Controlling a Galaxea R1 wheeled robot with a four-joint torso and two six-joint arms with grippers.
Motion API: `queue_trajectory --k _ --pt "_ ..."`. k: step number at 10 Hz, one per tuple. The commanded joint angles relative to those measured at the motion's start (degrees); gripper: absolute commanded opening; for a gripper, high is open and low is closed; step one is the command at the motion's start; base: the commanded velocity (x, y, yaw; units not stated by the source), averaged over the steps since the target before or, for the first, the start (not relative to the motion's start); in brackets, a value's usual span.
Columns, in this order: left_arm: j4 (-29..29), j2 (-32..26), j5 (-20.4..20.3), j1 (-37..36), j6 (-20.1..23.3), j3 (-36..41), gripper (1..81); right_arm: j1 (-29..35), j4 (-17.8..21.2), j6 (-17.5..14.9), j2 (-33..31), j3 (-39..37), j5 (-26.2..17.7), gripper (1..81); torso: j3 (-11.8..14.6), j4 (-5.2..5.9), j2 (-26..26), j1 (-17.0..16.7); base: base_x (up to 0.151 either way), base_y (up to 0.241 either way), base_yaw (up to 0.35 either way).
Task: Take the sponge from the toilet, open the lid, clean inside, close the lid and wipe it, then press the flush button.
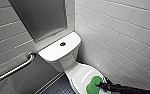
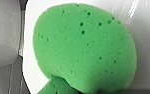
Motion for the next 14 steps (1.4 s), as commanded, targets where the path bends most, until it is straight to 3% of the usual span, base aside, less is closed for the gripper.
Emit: queue_trajectory --k 1,4,10,12,13,14 --pt "0.5 -1.1 3.8 0.7 0.2 1.2 81.1 -2.7 -0.1 0.4 -11.7 9.8 0.7 1.0 0.0 0.00 0.0 0.0 0.000 0.000 0.000" --pt "0.5 -1.1 3.8 0.7 0.2 1.2 81.1 -7.8 -0.2 0.3 -19.1 17.6 6.2 1.0 0.0 0.00 0.0 0.0 0.000 0.000 0.000" --pt "0.5 -1.8 2.3 0.7 0.3 1.2 81.1 -26.5 -0.7 0.1 -23.4 18.9 15.2 1.0 0.0 0.00 0.0 0.0 0.000 0.000 0.000" --pt "0.6 -1.7 2.3 0.7 0.3 1.2 81.1 -28.1 -0.7 -0.2 -27.9 27.2 16.4 1.0 0.0 0.00 0.0 0.0 0.000 0.000 0.000" --pt "0.6 -1.6 2.3 0.7 0.3 1.3 81.1 -27.3 -1.0 -0.7 -30.3 33.0 19.6 1.0 0.0 0.00 0.0 0.0 0.000 0.000 0.000" --pt "0.6 -1.5 2.3 0.7 0.3 1.3 81.1 -25.8 -1.0 -1.1 -32.2 36.2 19.7 1.0 0.0 0.00 0.0 0.0 0.000 0.000 0.000"
